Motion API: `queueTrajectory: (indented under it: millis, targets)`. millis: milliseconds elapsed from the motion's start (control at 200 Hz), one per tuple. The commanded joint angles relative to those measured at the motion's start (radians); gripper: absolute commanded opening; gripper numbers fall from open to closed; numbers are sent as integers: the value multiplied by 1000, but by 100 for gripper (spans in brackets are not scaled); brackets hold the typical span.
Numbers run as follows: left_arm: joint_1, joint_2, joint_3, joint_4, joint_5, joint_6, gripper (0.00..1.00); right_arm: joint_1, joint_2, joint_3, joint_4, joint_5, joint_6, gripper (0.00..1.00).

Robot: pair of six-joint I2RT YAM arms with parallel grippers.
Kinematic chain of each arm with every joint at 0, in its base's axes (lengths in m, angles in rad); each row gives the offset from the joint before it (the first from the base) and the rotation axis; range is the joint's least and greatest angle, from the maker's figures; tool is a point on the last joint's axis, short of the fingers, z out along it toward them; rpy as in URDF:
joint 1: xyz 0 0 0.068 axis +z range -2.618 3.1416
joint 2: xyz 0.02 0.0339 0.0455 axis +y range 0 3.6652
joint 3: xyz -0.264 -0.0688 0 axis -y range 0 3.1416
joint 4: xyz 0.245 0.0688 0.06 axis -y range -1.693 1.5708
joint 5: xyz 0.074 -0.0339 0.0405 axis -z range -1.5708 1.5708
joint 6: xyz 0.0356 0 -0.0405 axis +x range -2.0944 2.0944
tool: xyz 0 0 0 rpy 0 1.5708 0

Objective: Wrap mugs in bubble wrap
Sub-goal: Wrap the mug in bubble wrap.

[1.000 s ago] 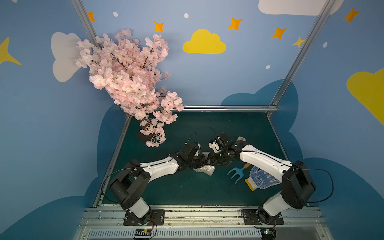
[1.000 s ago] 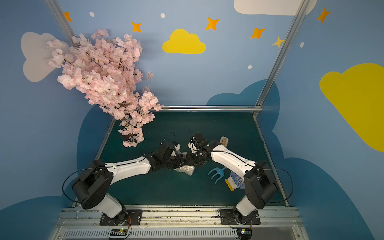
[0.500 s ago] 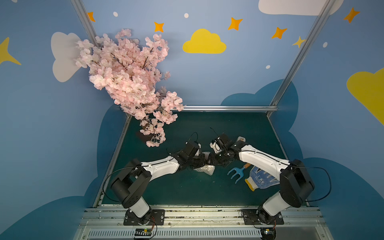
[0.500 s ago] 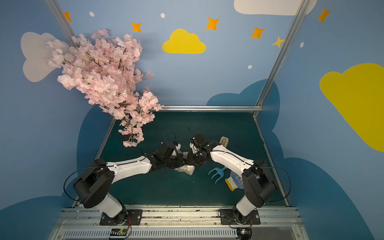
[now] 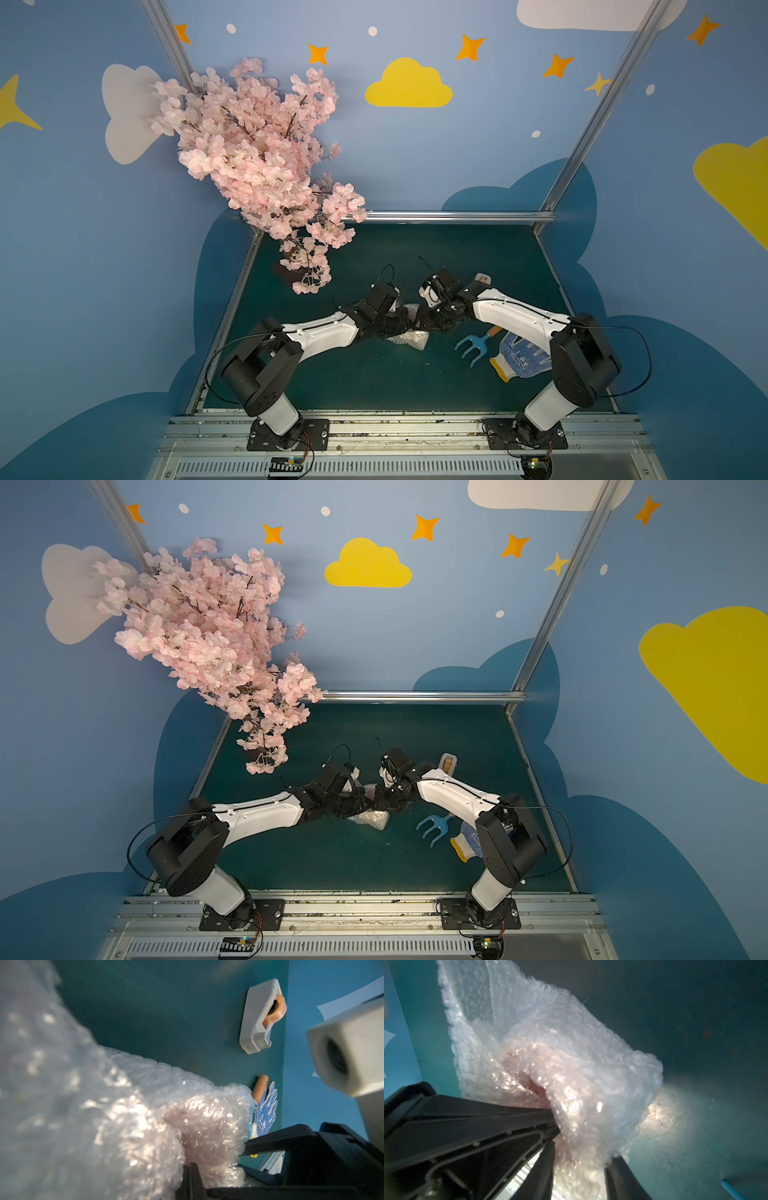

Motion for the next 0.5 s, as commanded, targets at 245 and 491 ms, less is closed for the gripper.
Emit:
queueTrajectory:
  millis: [245, 491]
  targets:
    - [15, 0, 154, -61, 48, 52, 7, 11, 78, -23, -12, 36, 0, 37]
    - [30, -76, 161, -135, 9, 81, 16, 11, 78, -19, -12, 34, 0, 37]
